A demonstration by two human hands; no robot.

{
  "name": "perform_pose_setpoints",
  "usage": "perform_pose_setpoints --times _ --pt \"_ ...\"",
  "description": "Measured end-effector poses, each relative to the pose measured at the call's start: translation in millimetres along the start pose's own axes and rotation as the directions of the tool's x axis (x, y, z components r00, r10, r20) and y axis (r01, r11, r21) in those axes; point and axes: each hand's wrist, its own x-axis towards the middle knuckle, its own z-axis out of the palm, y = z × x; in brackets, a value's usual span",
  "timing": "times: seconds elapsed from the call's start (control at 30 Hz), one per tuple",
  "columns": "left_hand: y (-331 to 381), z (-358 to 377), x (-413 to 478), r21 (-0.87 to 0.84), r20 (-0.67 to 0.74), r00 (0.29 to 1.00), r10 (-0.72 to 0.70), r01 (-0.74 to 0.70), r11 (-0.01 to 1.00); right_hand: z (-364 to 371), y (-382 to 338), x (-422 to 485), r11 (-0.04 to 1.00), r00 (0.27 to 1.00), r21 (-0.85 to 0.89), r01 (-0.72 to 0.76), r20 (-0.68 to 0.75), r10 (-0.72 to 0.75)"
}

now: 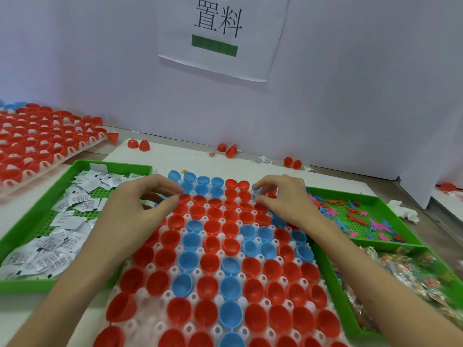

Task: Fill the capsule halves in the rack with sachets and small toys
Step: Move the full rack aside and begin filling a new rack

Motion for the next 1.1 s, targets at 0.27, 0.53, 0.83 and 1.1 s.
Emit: perform_pose_setpoints --times 0.27,0.53,0.83,1.1 --pt "-30.9 -17.6 10.6 0.574 -0.054 0.986 -0.157 0.159 0.803 -46.5 41.8 -38.8 0.979 0.966 0.153 -0.136 -0.197 0.165" --pt "-38.5 -17.2 15.0 0.550 -0.055 0.972 -0.228 0.220 0.806 -55.0 79.4 -75.6 0.892 0.881 -0.070 -0.447 0.141 0.452" --pt "-40.6 -22.0 18.9 0.602 -0.055 0.972 -0.228 0.215 0.769 -51.3 81.4 -77.6 0.918 0.920 0.071 -0.391 0.036 0.390" --pt "-40.3 -22.0 13.8 0.500 -0.222 0.973 -0.065 0.171 0.849 -53.0 78.6 -80.5 0.915 0.924 0.150 -0.374 -0.023 0.381"
